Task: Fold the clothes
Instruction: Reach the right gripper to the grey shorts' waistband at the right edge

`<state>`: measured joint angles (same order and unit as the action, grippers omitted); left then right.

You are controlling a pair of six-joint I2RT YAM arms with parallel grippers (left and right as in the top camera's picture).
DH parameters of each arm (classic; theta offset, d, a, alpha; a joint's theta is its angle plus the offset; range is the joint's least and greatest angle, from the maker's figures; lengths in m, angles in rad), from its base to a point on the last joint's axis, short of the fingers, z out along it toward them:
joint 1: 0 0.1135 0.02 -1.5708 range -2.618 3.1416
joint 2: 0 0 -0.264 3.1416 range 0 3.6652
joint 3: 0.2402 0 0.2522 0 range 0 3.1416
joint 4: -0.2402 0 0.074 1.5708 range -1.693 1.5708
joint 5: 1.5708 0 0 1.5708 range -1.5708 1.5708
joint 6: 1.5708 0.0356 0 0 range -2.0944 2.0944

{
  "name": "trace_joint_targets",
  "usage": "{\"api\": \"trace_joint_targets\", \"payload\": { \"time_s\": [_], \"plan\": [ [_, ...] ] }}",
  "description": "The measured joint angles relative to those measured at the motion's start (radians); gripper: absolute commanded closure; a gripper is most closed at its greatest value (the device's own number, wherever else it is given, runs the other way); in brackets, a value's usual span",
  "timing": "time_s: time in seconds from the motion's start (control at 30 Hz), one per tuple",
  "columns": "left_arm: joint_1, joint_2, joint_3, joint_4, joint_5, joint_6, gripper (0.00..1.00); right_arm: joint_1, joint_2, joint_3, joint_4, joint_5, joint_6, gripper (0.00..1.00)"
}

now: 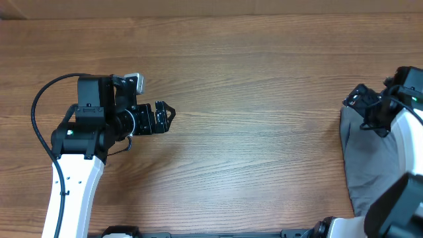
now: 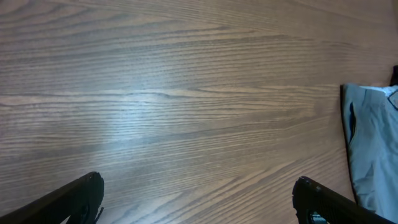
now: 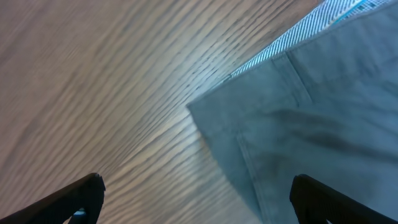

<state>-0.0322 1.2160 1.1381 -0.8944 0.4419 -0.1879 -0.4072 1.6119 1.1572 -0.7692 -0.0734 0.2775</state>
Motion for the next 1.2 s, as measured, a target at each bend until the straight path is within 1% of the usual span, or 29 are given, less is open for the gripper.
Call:
{"api": "trace_joint_targets", "payload": {
  "time_s": [0.17, 0.33, 0.53, 0.63, 0.7, 0.77, 0.93, 0.97, 1.0, 1.03, 1.07, 1.1, 1.13, 1.17, 1.2],
  "plan": [
    [0.000, 0.000, 0.000, -0.004, 0.004, 0.000, 0.00, 0.004, 0.090, 0.000, 0.067, 0.061, 0.000, 0.01],
    [0.000, 0.000, 0.000, -0.018, 0.005, -0.003, 0.00, 0.017, 0.172, 0.000, 0.082, 0.081, 0.000, 0.02],
    [0.000, 0.000, 0.000, -0.019, 0.011, -0.004, 0.00, 0.062, 0.260, 0.000, 0.113, 0.101, -0.013, 0.15],
    [0.000, 0.000, 0.000, -0.027, 0.011, -0.004, 0.00, 0.072, 0.270, 0.000, 0.119, 0.141, -0.016, 0.17],
    [0.000, 0.000, 0.000, -0.030, 0.011, -0.004, 0.00, 0.072, 0.270, 0.000, 0.126, 0.171, -0.019, 0.27],
    [0.000, 0.000, 0.000, -0.031, 0.012, -0.008, 0.00, 0.072, 0.272, 0.001, 0.127, 0.196, -0.013, 0.32],
    [0.000, 0.000, 0.000, -0.034, 0.012, -0.022, 0.00, 0.072, 0.295, 0.003, 0.133, 0.214, -0.017, 0.32],
    [0.000, 0.000, 0.000, -0.034, 0.012, -0.022, 0.00, 0.073, 0.306, 0.011, 0.132, 0.219, -0.016, 0.35],
    [0.000, 0.000, 0.000, -0.034, 0.012, -0.022, 0.00, 0.073, 0.311, 0.016, 0.132, 0.222, -0.018, 0.41],
    [0.000, 0.000, 0.000, -0.037, 0.011, -0.022, 0.00, 0.073, 0.315, 0.022, 0.132, 0.224, -0.018, 0.48],
    [0.000, 0.000, 0.000, -0.041, 0.012, -0.022, 0.00, 0.073, 0.318, 0.025, 0.131, 0.224, -0.019, 0.59],
    [0.000, 0.000, 0.000, -0.045, 0.012, -0.022, 0.00, 0.073, 0.320, 0.028, 0.131, 0.228, -0.021, 0.66],
    [0.000, 0.000, 0.000, -0.049, 0.012, -0.022, 0.00, 0.073, 0.323, 0.031, 0.130, 0.233, -0.021, 0.76],
    [0.000, 0.000, 0.000, -0.050, 0.012, -0.022, 0.00, 0.073, 0.324, 0.032, 0.129, 0.237, -0.018, 0.82],
    [0.000, 0.000, 0.000, -0.050, 0.012, -0.022, 0.00, 0.073, 0.325, 0.034, 0.127, 0.244, -0.013, 0.91]
  ]
}}
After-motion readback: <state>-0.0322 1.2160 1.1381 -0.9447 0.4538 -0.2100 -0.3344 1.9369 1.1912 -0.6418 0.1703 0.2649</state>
